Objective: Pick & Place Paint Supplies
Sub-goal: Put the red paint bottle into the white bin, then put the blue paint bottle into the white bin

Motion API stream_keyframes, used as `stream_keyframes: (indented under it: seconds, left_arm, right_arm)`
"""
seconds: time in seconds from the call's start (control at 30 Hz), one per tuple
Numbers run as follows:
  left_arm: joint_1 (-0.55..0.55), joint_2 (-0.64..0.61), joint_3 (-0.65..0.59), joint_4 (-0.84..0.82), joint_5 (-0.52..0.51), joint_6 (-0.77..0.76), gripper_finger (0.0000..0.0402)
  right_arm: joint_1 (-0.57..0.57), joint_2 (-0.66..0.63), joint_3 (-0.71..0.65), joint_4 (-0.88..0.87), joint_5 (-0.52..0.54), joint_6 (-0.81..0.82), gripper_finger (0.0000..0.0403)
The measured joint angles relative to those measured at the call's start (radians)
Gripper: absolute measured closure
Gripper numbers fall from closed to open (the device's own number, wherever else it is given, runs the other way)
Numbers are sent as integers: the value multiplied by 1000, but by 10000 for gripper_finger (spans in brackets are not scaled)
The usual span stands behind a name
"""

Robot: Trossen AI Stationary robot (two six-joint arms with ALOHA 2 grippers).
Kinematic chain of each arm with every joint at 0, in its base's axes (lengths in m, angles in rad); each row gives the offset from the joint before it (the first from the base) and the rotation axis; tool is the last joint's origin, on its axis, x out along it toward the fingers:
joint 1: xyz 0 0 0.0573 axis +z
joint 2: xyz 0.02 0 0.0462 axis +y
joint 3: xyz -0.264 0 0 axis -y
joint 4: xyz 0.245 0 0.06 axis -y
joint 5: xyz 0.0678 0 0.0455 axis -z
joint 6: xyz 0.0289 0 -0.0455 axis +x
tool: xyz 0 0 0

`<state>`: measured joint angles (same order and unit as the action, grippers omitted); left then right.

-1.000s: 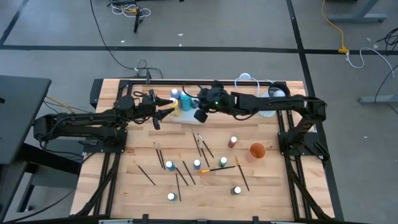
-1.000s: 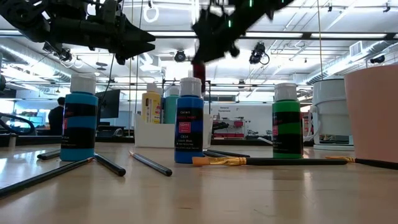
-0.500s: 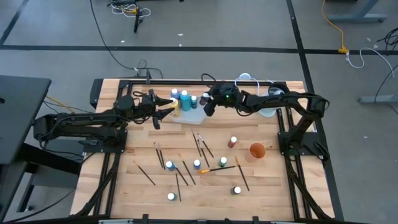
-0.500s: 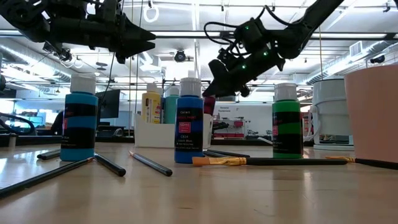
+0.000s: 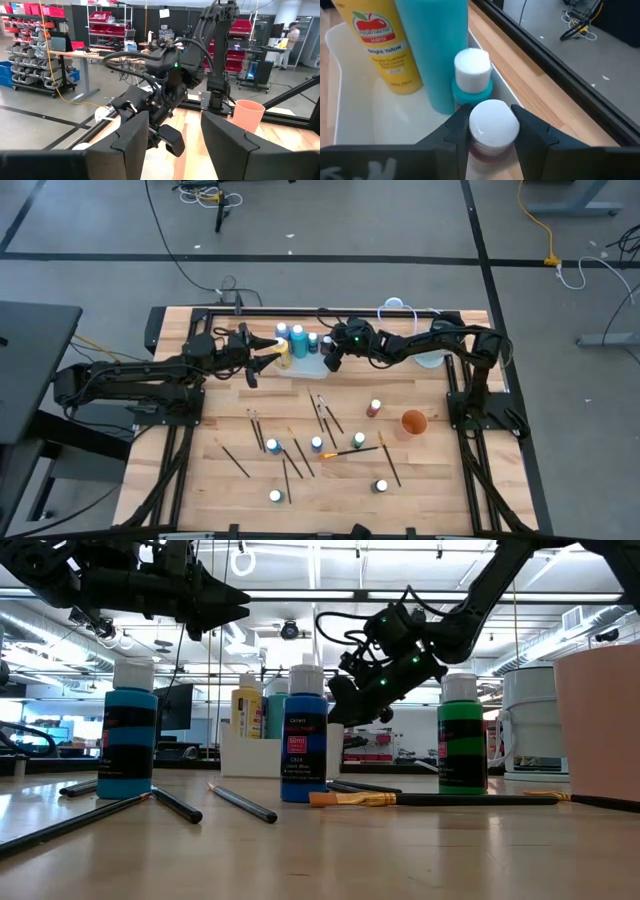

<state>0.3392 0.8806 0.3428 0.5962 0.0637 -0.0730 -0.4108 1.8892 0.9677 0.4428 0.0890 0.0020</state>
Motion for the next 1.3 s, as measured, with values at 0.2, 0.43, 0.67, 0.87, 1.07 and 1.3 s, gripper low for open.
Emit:
stream_keyframes:
  seconds: [0.2, 0.43, 0.67, 0.87, 1.07, 1.3]
  left_arm:
    - [0, 0, 0, 4, -27, 1, 209]
    - [0, 0, 0, 0, -44, 1, 209]
    - [0, 0, 0, -3, -44, 1, 209]
    - [0, 0, 0, -7, -44, 1, 209]
    - [0, 0, 0, -18, -44, -1, 209]
    - [0, 0, 0, -36, 16, -2, 209]
  right_arm:
    - [-1, 53, 66, -5, -3, -42, 282]
    - [-1, 67, 92, -26, 8, -69, 269]
    - [-3, 68, 92, -4, 20, -118, 229]
    - [11, 40, 99, 1, 31, -120, 209]
    - [54, -56, 100, -43, 27, -116, 207]
    - [153, -181, 100, -105, -56, -91, 206]
